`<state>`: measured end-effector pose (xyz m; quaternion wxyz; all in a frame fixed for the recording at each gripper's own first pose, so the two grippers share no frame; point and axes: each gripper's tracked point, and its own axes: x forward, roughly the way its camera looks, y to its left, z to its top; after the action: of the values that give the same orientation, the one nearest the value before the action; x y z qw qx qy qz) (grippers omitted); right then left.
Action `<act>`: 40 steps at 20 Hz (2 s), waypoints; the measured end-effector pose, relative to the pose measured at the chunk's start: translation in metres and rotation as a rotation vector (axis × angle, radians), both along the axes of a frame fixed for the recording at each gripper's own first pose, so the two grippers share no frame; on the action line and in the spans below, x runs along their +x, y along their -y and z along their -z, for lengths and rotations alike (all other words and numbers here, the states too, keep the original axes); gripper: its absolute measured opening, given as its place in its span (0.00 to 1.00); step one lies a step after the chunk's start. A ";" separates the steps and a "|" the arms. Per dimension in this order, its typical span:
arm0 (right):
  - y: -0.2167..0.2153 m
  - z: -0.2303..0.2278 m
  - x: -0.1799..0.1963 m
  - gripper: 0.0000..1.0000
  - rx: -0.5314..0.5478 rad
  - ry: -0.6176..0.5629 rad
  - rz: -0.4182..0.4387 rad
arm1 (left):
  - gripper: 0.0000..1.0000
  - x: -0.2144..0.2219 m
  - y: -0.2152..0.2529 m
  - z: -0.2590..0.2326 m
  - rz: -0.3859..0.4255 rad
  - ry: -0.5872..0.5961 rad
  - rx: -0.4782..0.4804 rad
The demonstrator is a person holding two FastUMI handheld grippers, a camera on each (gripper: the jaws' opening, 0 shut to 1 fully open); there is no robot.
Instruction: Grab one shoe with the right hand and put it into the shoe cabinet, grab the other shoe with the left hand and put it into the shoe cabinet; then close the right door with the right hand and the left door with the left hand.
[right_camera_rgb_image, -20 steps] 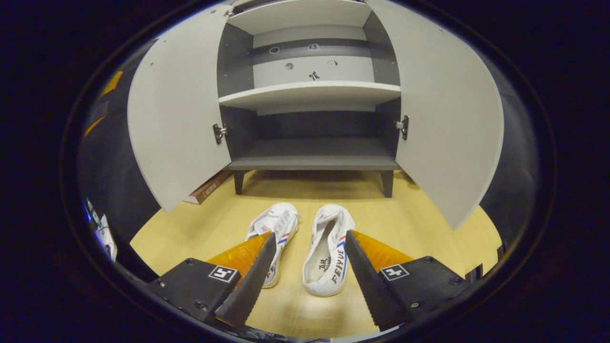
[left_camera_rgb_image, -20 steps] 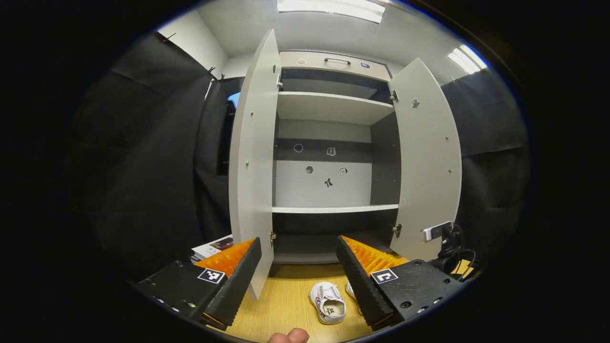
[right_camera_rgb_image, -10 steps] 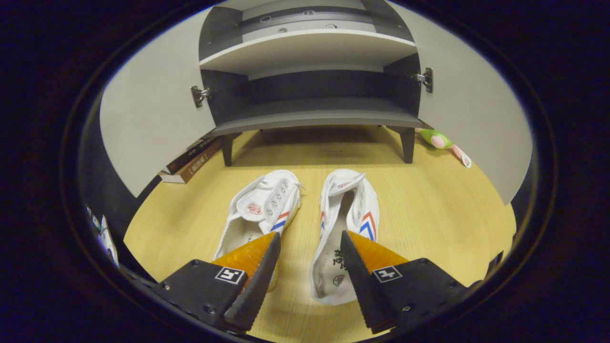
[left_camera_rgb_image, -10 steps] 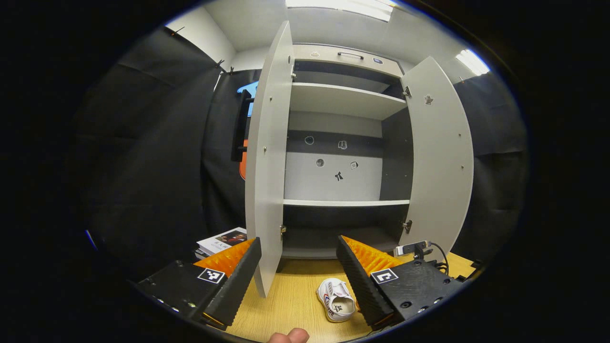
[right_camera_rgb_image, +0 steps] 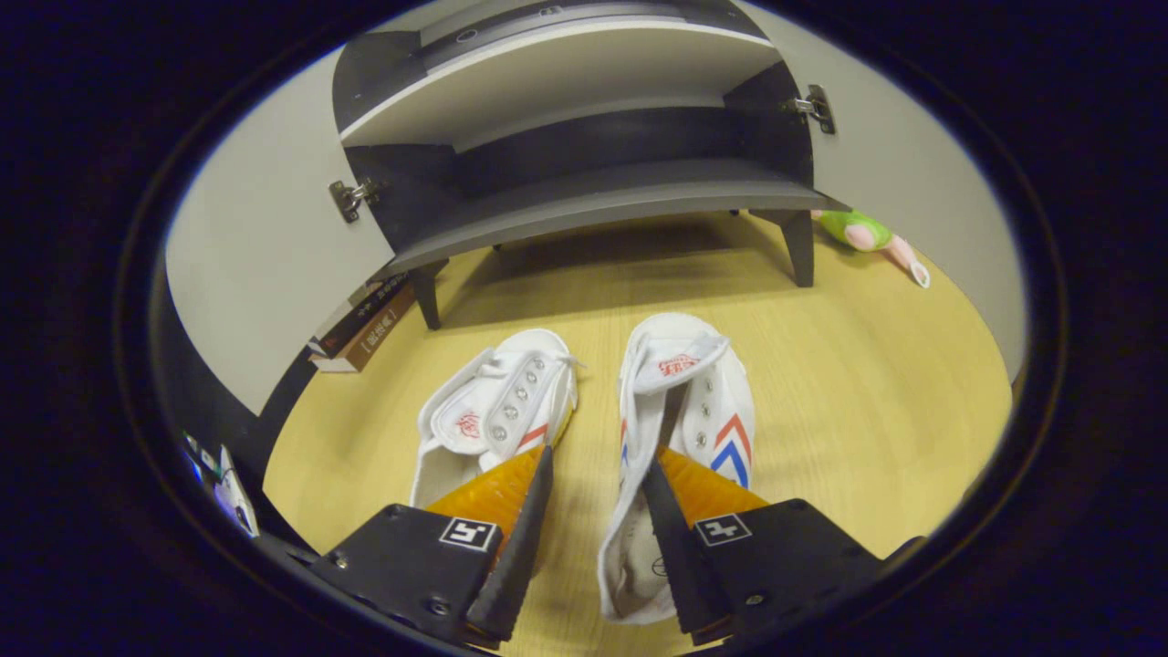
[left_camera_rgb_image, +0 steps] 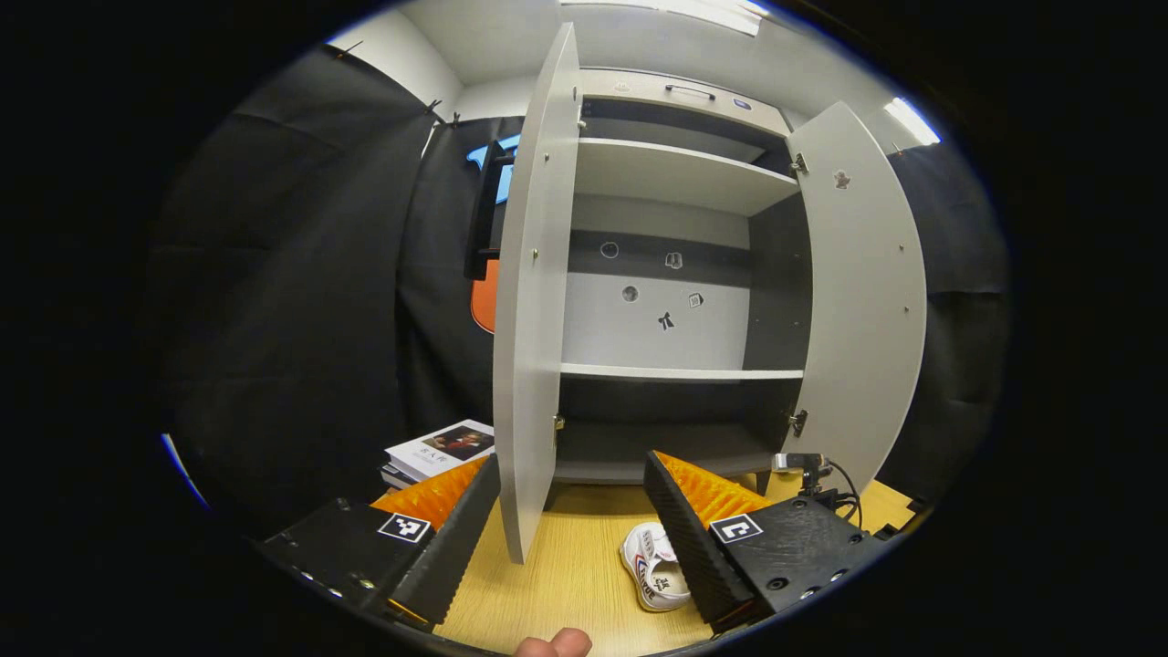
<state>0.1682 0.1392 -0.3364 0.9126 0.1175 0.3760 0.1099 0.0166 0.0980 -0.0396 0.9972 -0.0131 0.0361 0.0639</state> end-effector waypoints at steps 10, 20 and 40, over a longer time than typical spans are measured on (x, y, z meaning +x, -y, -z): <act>0.006 0.024 0.038 0.42 -0.054 -0.042 0.055 | 0.95 0.007 0.016 0.007 0.031 -0.017 0.012; 0.019 0.018 0.052 0.04 -0.127 0.071 0.049 | 0.95 0.004 0.021 0.008 0.031 -0.022 0.018; 0.035 -0.316 0.060 0.04 -0.225 0.558 -0.034 | 0.95 -0.002 0.071 -0.022 0.106 0.097 0.040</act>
<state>0.2285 0.1040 -0.0205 0.9860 -0.0253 0.1222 0.1110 0.0150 0.0269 -0.0171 0.9998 0.0057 -0.0129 0.0110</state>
